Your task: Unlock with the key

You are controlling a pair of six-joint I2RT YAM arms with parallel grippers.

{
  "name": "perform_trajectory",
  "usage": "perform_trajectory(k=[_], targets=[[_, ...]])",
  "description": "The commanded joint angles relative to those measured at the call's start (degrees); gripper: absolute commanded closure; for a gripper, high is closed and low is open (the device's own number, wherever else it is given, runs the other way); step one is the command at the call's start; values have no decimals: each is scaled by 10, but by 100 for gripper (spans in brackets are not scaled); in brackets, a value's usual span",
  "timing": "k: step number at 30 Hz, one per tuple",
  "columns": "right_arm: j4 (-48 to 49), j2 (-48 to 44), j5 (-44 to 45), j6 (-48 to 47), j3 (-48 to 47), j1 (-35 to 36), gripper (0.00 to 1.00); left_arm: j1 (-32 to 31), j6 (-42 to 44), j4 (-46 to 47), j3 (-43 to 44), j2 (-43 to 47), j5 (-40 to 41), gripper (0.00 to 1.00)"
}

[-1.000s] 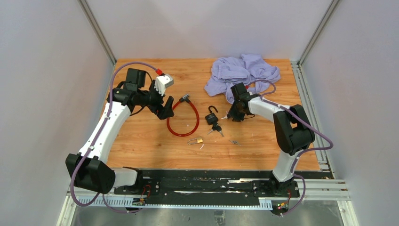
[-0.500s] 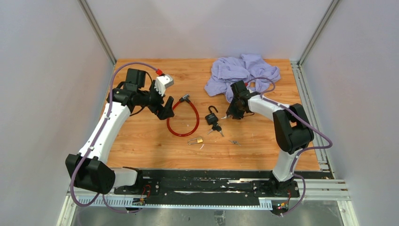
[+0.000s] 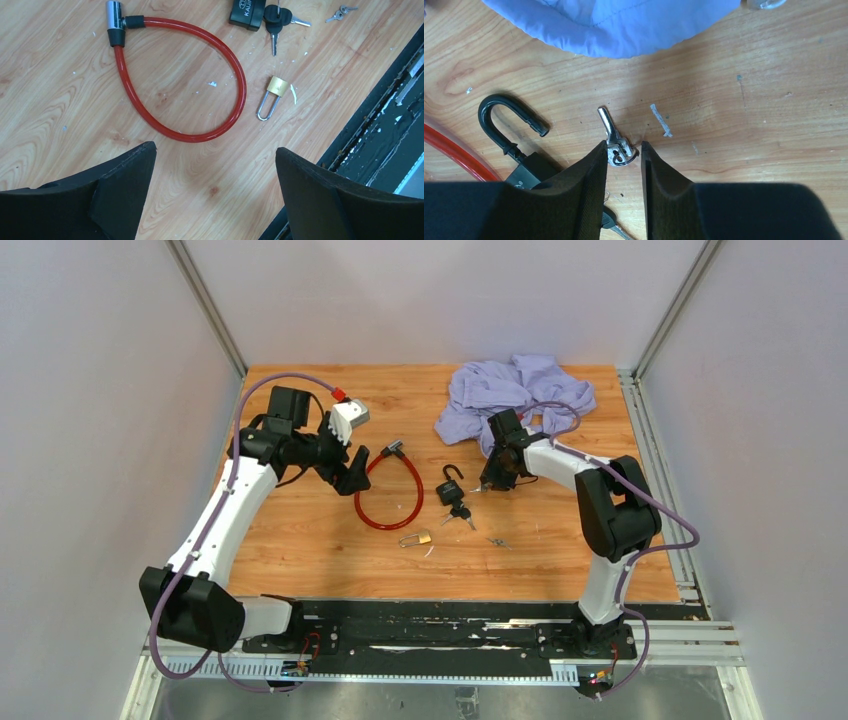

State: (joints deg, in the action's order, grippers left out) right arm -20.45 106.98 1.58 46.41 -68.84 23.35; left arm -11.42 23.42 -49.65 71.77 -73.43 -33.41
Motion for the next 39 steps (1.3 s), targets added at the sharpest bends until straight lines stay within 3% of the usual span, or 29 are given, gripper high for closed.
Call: perform_trajectory(k=[1,13,21,26,39], targets=[[-8,12,16,-9,-7,-9,72,2,5,-1,-4,12,-8,6],[-9,-4,28,-16,6,-9,89,2,8,0,-4,14,-3,6],[-21,-33,32,3,23,-9,69,2,5,-1,-3,13,-6,6],[4,-63,31,45,56,-2,68,2,6,-1,-5,13,-7,6],[6,-39,38,124,45,6,67,2,8,0,-7,12,-6,6]])
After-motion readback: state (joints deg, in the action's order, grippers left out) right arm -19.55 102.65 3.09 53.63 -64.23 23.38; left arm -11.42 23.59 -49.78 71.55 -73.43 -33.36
